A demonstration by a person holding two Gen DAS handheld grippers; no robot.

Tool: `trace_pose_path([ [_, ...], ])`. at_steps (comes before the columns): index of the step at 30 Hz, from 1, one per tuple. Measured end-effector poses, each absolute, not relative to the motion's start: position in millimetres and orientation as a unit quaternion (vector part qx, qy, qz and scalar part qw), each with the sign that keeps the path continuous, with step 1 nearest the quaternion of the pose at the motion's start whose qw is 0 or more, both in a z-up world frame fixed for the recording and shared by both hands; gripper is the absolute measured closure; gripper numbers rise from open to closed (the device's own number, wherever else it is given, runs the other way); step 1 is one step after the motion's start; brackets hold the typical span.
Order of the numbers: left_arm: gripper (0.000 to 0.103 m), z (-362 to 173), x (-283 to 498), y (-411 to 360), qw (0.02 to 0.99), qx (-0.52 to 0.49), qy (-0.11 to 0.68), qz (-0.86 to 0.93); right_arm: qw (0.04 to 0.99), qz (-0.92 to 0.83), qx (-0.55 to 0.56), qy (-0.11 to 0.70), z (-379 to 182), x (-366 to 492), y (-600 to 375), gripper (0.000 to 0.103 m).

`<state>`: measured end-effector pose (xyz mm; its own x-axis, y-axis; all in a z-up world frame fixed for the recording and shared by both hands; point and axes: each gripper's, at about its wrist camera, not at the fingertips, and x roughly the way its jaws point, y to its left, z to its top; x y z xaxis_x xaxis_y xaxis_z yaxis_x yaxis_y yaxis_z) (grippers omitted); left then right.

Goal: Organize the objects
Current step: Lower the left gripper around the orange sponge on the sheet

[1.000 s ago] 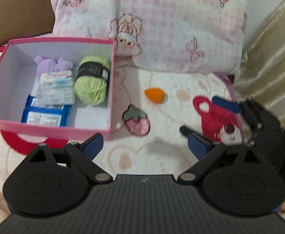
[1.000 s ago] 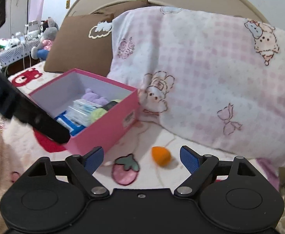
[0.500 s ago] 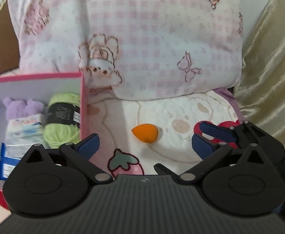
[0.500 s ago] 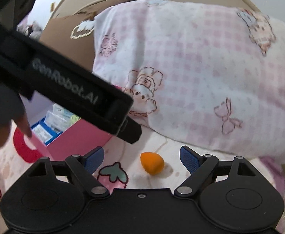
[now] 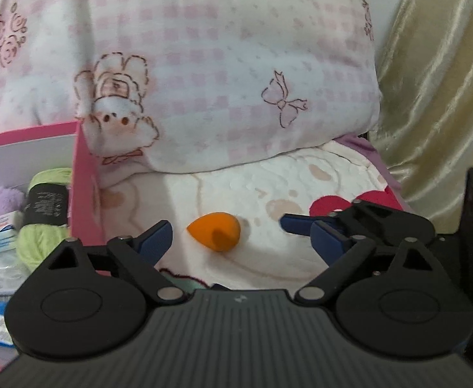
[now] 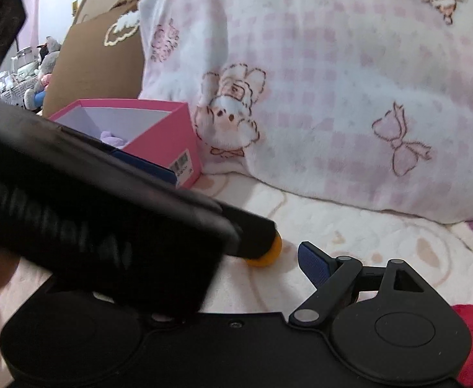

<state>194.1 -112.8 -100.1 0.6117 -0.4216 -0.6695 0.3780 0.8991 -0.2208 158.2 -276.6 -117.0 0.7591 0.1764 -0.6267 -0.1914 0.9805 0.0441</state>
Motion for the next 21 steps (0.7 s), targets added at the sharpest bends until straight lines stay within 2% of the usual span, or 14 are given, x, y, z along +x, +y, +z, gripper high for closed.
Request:
trace_pose_path([
  [1,0.018,-104,197,-115,0.895,-0.028,0.382,-0.227,0.938,0.095,-0.007,0.334,-119,161,-278,0.017],
  [3,0.031,-113,202,-115,0.892,-0.035,0.391,-0.224,0.938,0.085,0.001,0.336,-123,164,-282,0.017],
  [7,0.036,-131,215,-106,0.888,-0.064,0.407,-0.202,0.939,0.078,0.01,0.335,-130,169,-289,0.017],
  [9,0.042,-138,220,-104,0.888,-0.075,0.411,-0.193,0.939,0.079,0.013,0.336,-135,174,-289,0.017],
  [14,0.051,-146,224,-103,0.891,-0.084,0.401,-0.195,0.931,0.077,0.014,0.357,-148,191,-282,0.023],
  [18,0.052,-144,225,-108,0.893,-0.071,0.393,-0.207,0.934,0.058,0.013,0.354,-151,195,-284,0.03],
  [21,0.052,-148,229,-105,0.89,-0.085,0.399,-0.206,0.933,0.057,0.028,0.355,-153,198,-290,0.039],
])
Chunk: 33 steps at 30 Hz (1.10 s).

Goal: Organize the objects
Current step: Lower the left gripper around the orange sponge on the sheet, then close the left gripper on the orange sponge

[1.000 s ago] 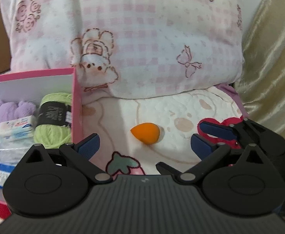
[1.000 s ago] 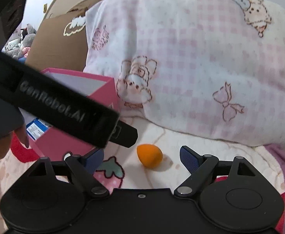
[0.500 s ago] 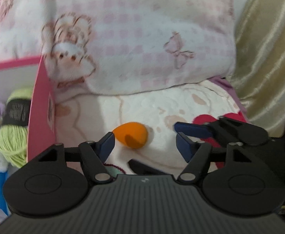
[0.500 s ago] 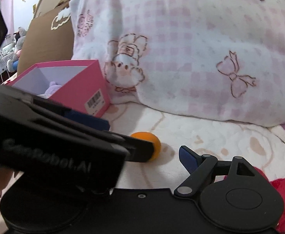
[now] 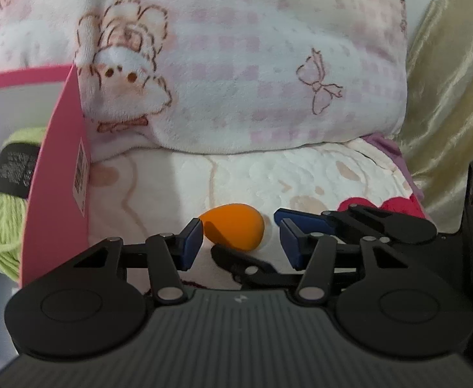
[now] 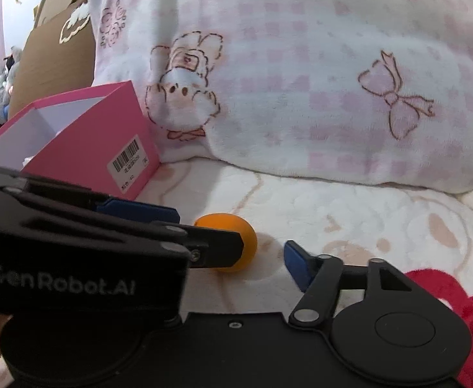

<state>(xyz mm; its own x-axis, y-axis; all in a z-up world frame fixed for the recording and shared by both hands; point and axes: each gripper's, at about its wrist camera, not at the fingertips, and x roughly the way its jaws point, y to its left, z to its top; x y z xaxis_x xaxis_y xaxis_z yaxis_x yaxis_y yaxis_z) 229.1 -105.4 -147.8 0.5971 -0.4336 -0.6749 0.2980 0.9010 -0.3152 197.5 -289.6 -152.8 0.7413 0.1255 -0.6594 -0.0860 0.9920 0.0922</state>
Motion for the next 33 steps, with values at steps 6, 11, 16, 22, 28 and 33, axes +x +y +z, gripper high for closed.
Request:
trace_pose_path([
  [6,0.053,-160,236,-101,0.881,-0.104,0.413,-0.206,0.929,0.067,0.004,0.364,-157,202,-282,0.058],
  [11,0.054,-166,235,-101,0.885,-0.116,0.407,-0.195,0.926,0.059,0.005,0.374,-157,205,-284,0.058],
  [16,0.054,-173,238,-95,0.87,-0.16,0.42,-0.205,0.925,0.062,-0.006,0.376,-153,203,-281,0.06],
  [22,0.056,-170,230,-100,0.862,-0.173,0.423,-0.218,0.917,0.043,-0.028,0.395,-143,196,-275,0.061],
  [28,0.056,-169,224,-110,0.839,-0.181,0.452,-0.244,0.898,0.028,-0.009,0.438,-139,183,-289,0.061],
  [33,0.055,-177,223,-115,0.839,-0.173,0.459,-0.237,0.877,0.05,0.048,0.475,-146,188,-308,0.051],
])
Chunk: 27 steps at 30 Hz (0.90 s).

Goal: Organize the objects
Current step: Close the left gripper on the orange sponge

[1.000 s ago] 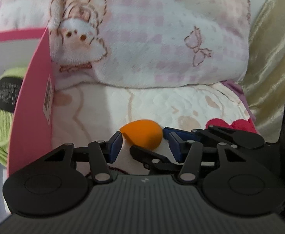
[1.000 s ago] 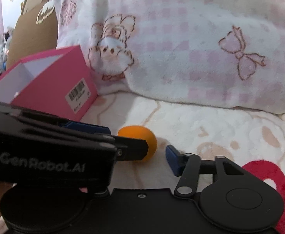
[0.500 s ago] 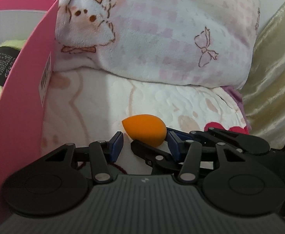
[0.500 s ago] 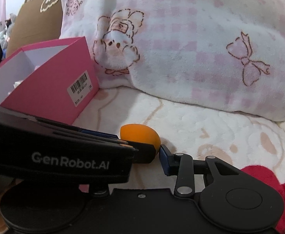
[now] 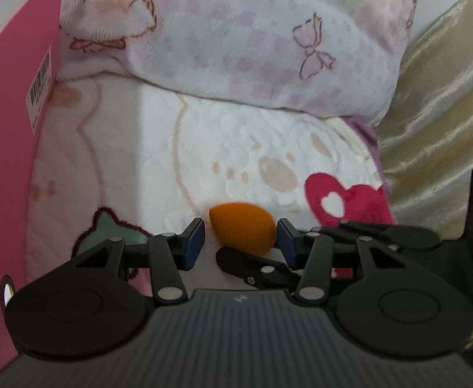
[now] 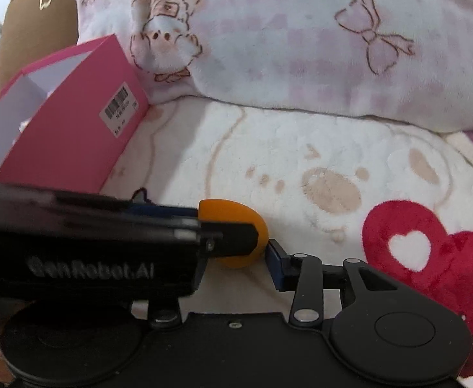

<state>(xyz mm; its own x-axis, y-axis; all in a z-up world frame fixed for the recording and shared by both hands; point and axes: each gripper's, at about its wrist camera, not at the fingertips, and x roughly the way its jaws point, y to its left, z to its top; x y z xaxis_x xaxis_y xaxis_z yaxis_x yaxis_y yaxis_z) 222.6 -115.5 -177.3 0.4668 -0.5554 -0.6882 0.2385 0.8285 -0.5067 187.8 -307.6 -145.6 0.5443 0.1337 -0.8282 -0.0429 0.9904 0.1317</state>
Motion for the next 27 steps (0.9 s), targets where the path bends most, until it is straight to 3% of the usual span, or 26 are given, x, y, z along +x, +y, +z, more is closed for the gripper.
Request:
trace_pose_path([
  [6,0.062,-180,222,-113,0.853,-0.174,0.435,-0.23,0.886,0.072,0.006,0.457,-151,195,-299,0.046],
  [11,0.065,-182,220,-112,0.857,-0.186,0.428,-0.217,0.893,0.069,-0.013,0.445,-158,202,-297,0.051],
  [13,0.065,-176,218,-113,0.864,-0.171,0.419,-0.219,0.895,0.067,-0.014,0.44,-153,200,-297,0.058],
  [27,0.065,-147,191,-105,0.862,-0.166,0.428,-0.215,0.899,0.071,0.0,0.433,-124,175,-288,0.058],
])
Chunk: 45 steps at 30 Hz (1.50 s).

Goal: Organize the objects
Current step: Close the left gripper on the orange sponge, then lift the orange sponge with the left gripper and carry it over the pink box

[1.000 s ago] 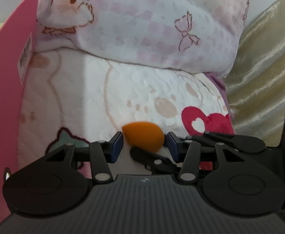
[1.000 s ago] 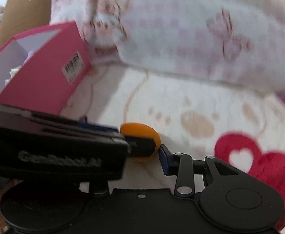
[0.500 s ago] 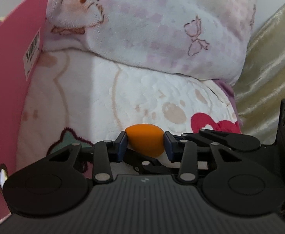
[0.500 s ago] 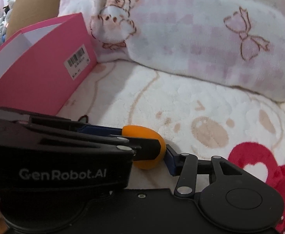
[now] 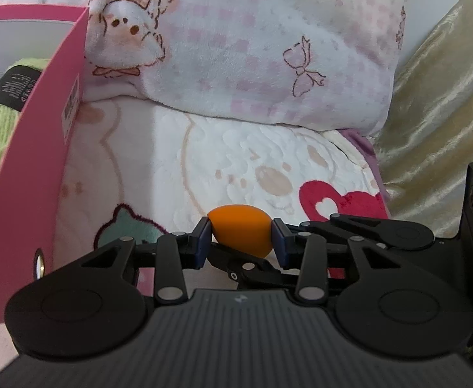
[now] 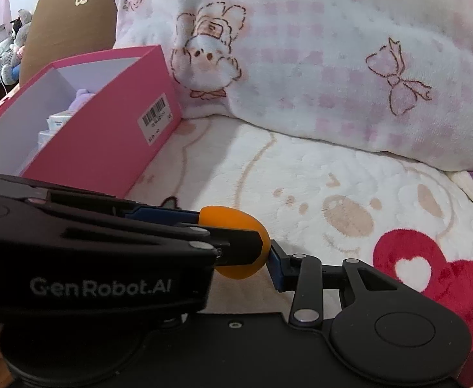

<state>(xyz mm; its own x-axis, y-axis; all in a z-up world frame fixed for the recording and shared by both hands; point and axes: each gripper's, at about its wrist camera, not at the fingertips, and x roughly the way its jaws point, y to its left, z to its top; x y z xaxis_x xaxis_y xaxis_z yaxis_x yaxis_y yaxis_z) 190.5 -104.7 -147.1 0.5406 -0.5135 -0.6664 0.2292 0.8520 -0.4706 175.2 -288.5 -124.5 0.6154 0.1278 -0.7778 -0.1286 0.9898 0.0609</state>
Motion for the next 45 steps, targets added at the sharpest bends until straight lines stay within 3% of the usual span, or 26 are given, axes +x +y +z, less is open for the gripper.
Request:
trace_pose_path([
  [28,0.065,-106,116,-75,0.841,-0.149,0.471,-0.221,0.881,0.075,0.096,0.457,-92,107,-254,0.058],
  [45,0.065,-87,55,-43,0.844,-0.122,0.477,-0.211,0.892,0.121,0.008,0.436,-78,58,-195,0.058],
])
